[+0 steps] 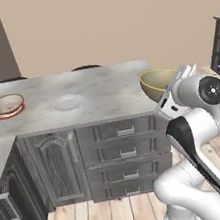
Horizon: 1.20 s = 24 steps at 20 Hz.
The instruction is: Move the bowls from the cabinet to the plates on the dining table.
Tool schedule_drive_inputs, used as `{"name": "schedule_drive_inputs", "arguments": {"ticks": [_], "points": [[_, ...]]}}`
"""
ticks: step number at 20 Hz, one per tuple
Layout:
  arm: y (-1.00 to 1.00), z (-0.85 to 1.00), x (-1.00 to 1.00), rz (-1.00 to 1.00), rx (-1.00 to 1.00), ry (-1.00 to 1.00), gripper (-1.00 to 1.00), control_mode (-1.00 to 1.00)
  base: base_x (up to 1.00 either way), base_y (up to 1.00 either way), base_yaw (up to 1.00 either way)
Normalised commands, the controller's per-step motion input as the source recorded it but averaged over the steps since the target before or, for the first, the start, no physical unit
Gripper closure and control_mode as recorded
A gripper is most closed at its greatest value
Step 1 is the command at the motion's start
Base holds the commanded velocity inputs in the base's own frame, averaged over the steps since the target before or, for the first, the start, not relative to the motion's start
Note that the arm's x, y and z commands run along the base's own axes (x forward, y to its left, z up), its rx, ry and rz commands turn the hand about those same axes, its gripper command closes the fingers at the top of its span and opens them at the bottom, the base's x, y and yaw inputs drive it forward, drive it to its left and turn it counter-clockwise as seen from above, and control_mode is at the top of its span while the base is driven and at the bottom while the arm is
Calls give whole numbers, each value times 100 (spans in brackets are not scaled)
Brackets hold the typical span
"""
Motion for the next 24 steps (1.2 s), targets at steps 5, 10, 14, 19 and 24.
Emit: {"name": "schedule_drive_inputs", "arguments": {"ticks": [5,10,14,19,24], "points": [[0,0,0,0,0,0,100,100,40,58,-38],[0,0,0,0,0,0,100,100,51,51,-35],[0,0,0,0,0,0,100,100,54,58,-32],[0,0,0,0,0,0,100,100,37,65,-29],[0,0,0,0,0,0,100,100,25,56,-22]]}}
